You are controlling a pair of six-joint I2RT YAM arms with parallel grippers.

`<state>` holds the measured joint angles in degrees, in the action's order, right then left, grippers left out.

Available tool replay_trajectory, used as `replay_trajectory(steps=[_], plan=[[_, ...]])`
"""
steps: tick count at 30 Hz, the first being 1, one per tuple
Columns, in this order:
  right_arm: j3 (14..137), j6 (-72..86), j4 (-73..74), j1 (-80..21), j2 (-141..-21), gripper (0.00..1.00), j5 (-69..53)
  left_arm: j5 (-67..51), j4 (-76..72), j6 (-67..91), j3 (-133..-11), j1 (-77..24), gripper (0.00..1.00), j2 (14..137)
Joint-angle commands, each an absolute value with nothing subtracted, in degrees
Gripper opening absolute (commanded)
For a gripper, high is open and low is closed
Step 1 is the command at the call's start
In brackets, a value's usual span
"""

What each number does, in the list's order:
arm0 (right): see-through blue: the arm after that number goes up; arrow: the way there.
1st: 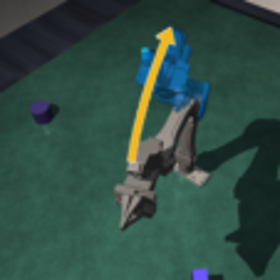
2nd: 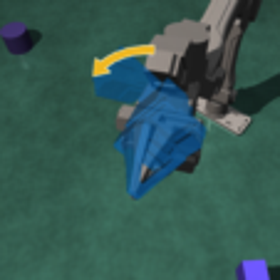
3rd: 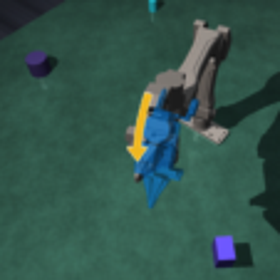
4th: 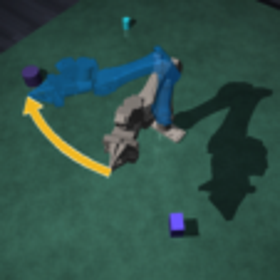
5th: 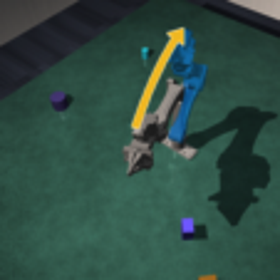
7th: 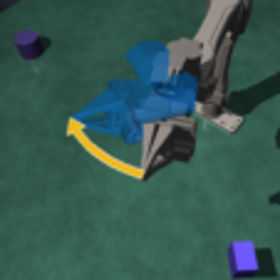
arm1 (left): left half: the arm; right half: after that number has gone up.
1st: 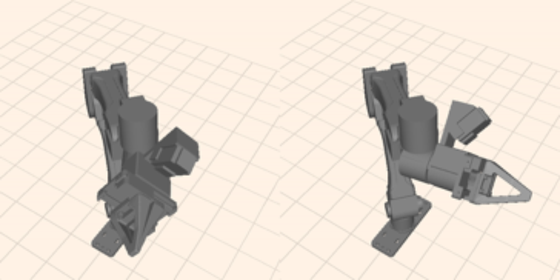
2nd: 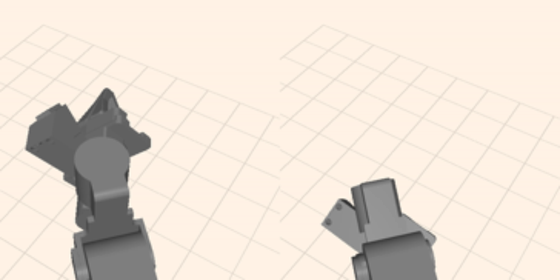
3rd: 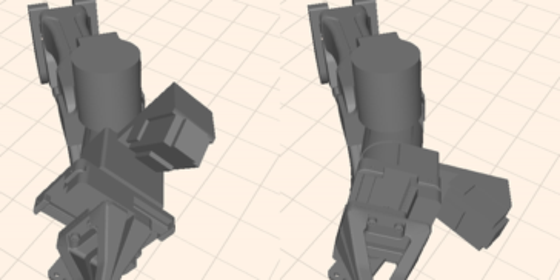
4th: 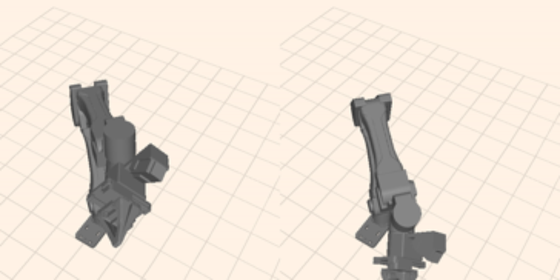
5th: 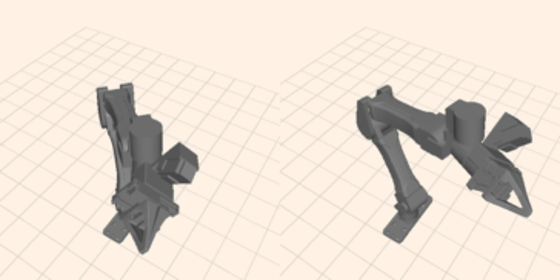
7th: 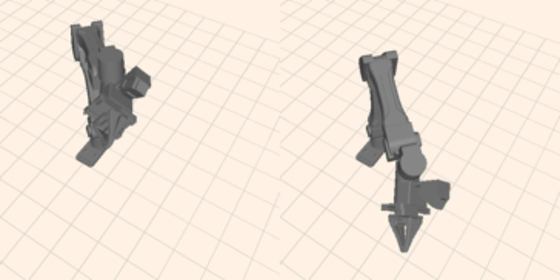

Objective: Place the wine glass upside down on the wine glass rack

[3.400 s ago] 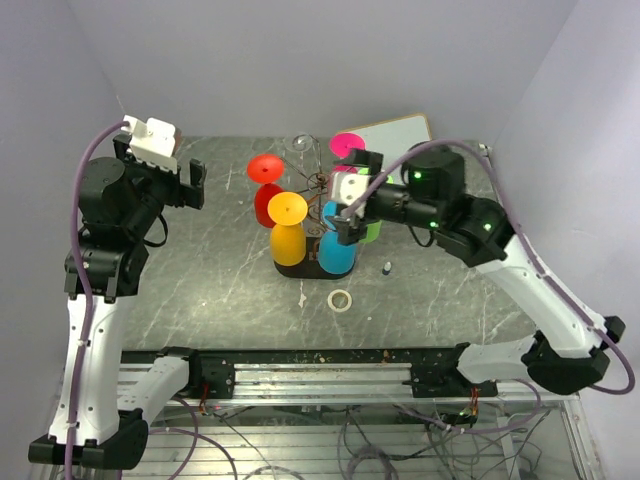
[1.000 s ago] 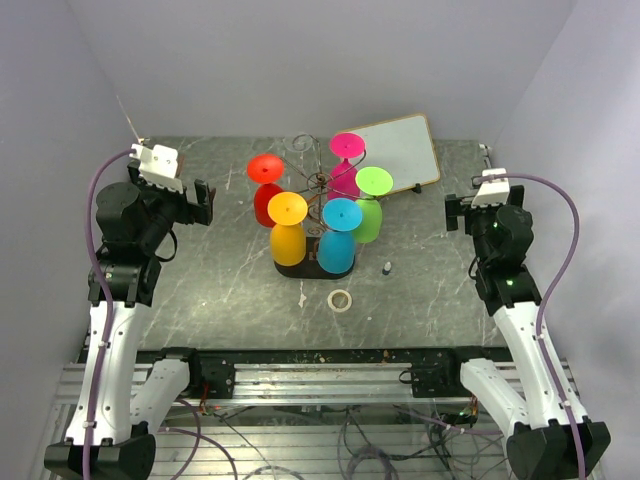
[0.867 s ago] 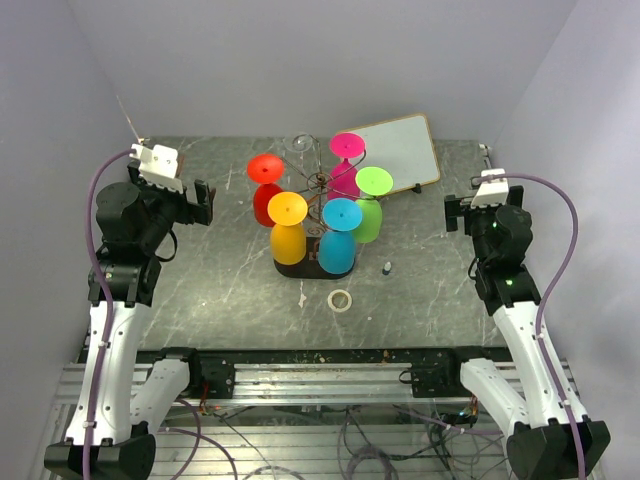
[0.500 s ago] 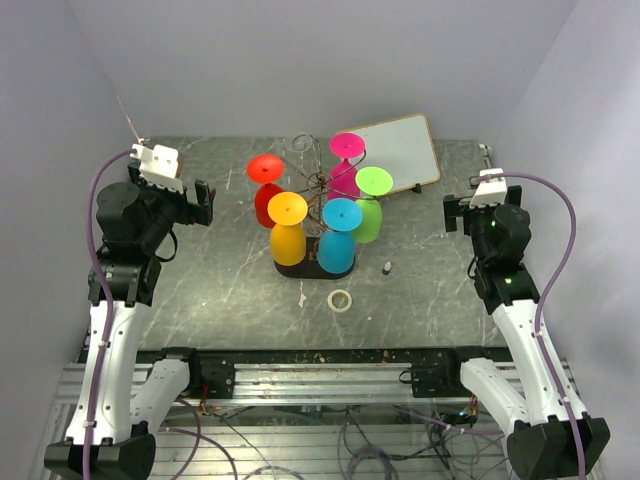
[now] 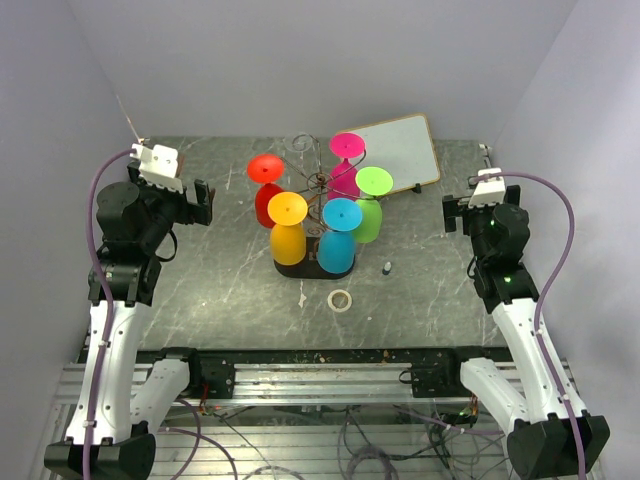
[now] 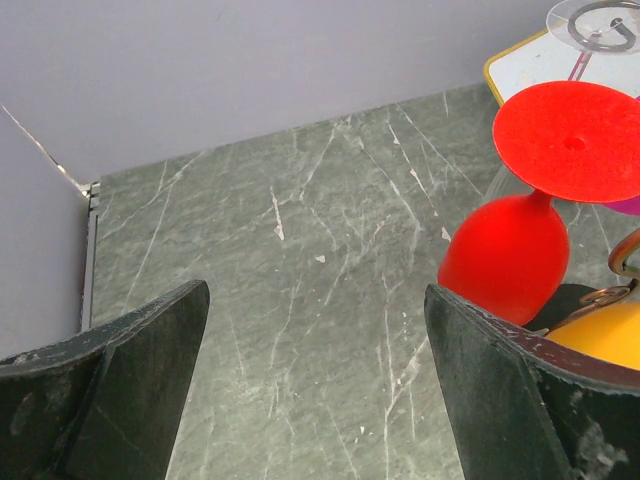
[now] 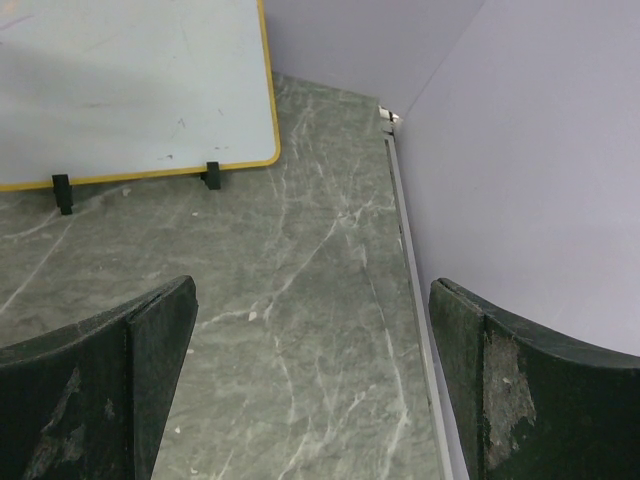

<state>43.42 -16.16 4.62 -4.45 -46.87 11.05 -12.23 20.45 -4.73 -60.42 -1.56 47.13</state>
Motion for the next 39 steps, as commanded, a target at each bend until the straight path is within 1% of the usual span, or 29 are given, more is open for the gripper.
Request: replay_trajectory(steps=[1,9,19,23,39], plan=[[42.8,-16.5,4.8,-4.1,-46.8,1.00,10.6,-11.5,20.3,-5.2,-61.1,-0.9,0.99,46.1],[42.8,-16.6,4.7,-4.1,-47.1,1.00,10.6,-12.8,20.1,-4.8,-60.9,-0.9,0.99,46.7],[42.6,-16.7,4.2,-4.0,-47.4,1.00,11.4,-11.6,20.1,-5.0,-60.9,-0.9,0.99,46.5],[42.9,-16.4,5.2,-4.0,-46.7,1.00,9.3,-12.0,20.2,-5.0,-60.7,-0.9,0.99,46.3],[42.7,-15.9,4.5,-4.0,-47.1,1.00,10.6,-11.3,19.6,-5.4,-60.2,-0.9,0.99,46.3]])
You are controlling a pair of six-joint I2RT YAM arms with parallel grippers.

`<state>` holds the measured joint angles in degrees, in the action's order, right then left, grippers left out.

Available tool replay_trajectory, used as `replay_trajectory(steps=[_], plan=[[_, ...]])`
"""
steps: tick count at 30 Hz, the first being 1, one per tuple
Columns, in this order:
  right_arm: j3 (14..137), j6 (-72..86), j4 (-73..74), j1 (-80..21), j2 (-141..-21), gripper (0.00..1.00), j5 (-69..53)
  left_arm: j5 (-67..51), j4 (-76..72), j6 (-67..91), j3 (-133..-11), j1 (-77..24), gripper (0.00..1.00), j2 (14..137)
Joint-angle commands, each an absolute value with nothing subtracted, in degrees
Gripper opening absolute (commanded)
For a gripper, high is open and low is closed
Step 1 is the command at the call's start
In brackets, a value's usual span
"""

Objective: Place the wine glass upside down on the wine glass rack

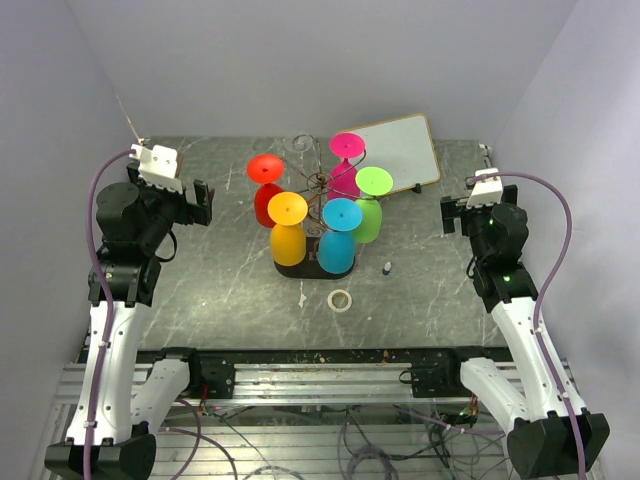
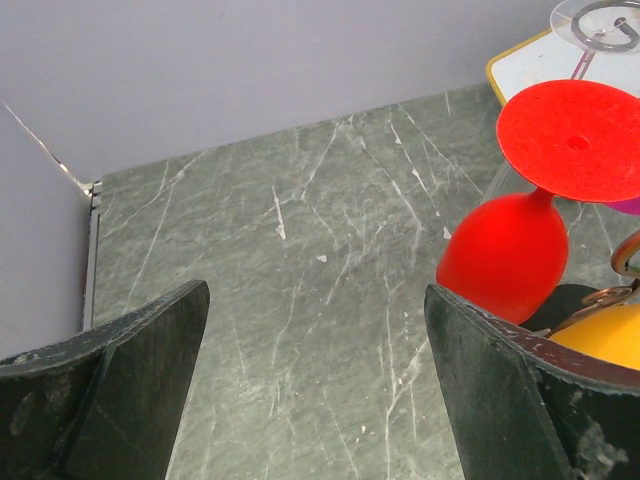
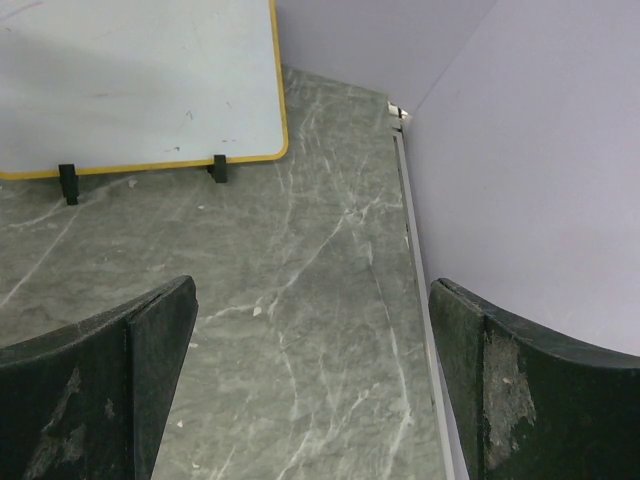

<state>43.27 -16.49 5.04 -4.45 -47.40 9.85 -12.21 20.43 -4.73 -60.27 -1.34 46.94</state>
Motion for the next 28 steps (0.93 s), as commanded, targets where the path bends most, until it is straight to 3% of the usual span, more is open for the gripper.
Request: replay_trajectory(steps=[1,28], plan=[[42.6,-16.0,4.3,-4.0,-47.1,1.00,10.8,-11.3,19.4,-5.3,-60.1,-0.9,0.99,46.5],[42.5,-15.5,4.2,-4.0,-47.1,1.00,11.1,-11.1,19.9,-5.4,-60.2,-0.9,0.99,46.0]])
